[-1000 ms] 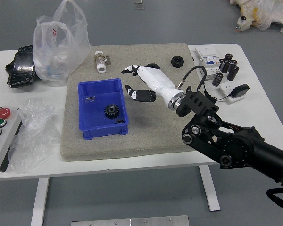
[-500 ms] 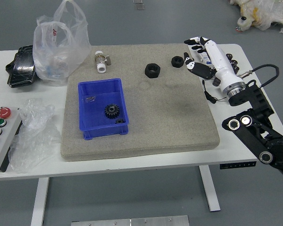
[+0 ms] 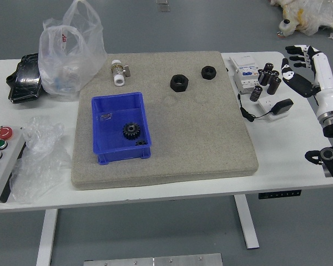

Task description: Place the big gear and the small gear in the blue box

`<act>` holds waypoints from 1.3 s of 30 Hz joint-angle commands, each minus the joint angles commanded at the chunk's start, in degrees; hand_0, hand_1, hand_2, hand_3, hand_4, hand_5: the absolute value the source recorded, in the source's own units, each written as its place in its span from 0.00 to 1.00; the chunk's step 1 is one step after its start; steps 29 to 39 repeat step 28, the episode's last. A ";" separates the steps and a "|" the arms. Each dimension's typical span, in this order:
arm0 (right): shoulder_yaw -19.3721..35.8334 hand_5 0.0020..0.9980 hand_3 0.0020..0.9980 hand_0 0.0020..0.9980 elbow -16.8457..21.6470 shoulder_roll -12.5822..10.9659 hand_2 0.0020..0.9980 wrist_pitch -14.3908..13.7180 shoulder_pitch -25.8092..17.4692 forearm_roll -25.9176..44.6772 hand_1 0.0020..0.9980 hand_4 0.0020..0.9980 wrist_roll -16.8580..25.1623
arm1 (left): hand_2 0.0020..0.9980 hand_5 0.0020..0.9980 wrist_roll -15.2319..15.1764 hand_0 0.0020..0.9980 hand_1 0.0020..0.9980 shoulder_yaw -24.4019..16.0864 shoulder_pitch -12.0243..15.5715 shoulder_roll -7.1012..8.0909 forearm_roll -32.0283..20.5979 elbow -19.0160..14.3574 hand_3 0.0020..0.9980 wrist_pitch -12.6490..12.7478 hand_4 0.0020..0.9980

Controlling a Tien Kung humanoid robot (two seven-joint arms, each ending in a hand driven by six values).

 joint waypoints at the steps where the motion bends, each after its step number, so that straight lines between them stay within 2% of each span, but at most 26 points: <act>1: 0.31 0.24 0.68 0.65 0.18 0.02 0.71 0.12 -0.32 0.45 0.69 0.51 0.22 | 0.67 0.50 0.02 0.70 0.68 -0.08 -0.05 0.06 0.17 0.00 0.80 -0.08 0.71; 12: 4.23 0.23 0.68 0.63 0.84 0.95 0.70 3.67 -3.81 12.10 0.67 0.52 7.03 | 0.67 0.48 0.16 0.70 0.68 -0.58 0.05 0.85 1.10 0.03 0.80 -0.50 0.70; 24: 6.61 0.25 0.68 0.60 -0.52 1.63 0.68 8.06 -5.33 25.54 0.65 0.57 12.09 | 0.67 0.48 -0.32 0.70 0.67 0.89 0.61 0.83 -1.60 0.06 0.80 -0.03 0.70; 28: 6.30 0.25 0.68 0.60 -1.08 1.53 0.68 8.66 -4.94 28.36 0.65 0.57 13.07 | 0.67 0.48 -0.39 0.70 0.67 1.21 0.76 0.67 -2.30 0.06 0.80 0.15 0.70; 39: 6.30 0.25 0.68 0.60 -1.08 1.53 0.68 8.66 -4.94 28.36 0.65 0.57 13.07 | 0.67 0.48 -0.39 0.70 0.67 1.21 0.76 0.67 -2.30 0.06 0.80 0.15 0.70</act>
